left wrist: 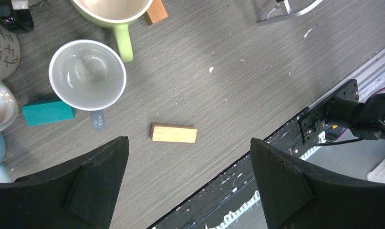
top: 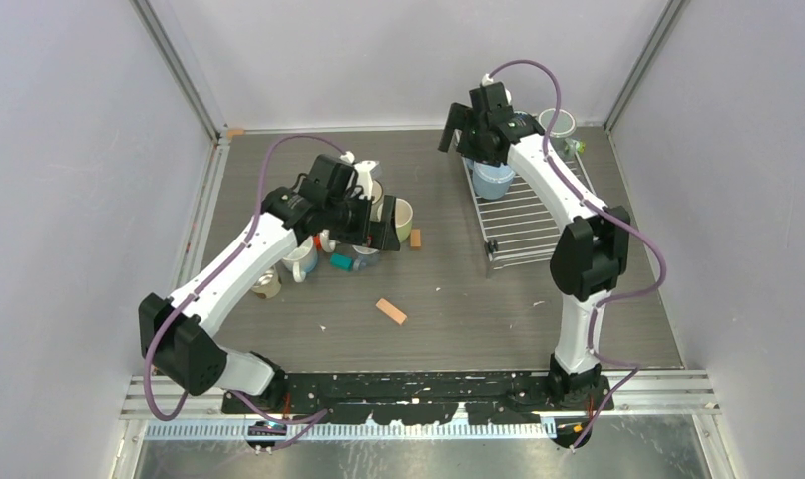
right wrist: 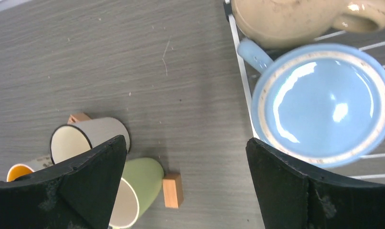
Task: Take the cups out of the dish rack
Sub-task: Place the cup at the center of the board, then adjust the cup in the dish rack.
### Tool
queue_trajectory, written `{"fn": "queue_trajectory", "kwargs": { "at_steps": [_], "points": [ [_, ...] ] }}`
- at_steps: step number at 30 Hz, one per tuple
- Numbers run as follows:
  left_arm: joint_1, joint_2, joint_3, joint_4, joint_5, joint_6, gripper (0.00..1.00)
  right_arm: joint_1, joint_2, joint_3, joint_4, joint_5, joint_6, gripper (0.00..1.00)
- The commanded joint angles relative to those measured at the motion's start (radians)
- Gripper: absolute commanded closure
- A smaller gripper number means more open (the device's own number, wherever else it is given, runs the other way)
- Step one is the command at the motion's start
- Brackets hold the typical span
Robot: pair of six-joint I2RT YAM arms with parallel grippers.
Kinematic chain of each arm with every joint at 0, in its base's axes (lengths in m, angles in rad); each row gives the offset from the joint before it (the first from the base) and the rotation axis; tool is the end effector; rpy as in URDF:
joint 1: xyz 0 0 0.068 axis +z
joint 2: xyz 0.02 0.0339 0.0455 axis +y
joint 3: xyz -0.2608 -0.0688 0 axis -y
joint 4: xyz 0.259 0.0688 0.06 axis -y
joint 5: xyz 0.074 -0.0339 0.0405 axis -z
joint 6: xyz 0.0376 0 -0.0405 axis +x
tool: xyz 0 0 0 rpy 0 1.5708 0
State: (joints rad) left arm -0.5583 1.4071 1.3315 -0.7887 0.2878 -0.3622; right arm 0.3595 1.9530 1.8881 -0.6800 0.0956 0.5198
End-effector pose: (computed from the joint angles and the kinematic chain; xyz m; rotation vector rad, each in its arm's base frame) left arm 0.2587 -0.1742 0.3274 0.3825 2.5067 -0.7434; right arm 0.4333 0.1590 0.3230 0.2357 2.3233 0.3343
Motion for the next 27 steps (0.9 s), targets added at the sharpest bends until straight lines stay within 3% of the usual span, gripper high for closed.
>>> {"fn": "queue_trajectory", "kwargs": {
  "at_steps": [1,13,27],
  "points": [
    [-0.005,-0.057,-0.028,0.074,0.032,0.003,0.00,-0.004,0.071,0.138,0.009,-0.010,-0.025,0.00],
    [-0.004,-0.076,-0.052,0.082,0.052,-0.004,0.00,-0.004,0.276,0.349,-0.097,-0.004,-0.020,0.00],
    [-0.004,-0.088,-0.064,0.080,0.047,-0.007,0.00,-0.016,0.256,0.270,-0.143,0.080,-0.059,0.00]
  ]
}}
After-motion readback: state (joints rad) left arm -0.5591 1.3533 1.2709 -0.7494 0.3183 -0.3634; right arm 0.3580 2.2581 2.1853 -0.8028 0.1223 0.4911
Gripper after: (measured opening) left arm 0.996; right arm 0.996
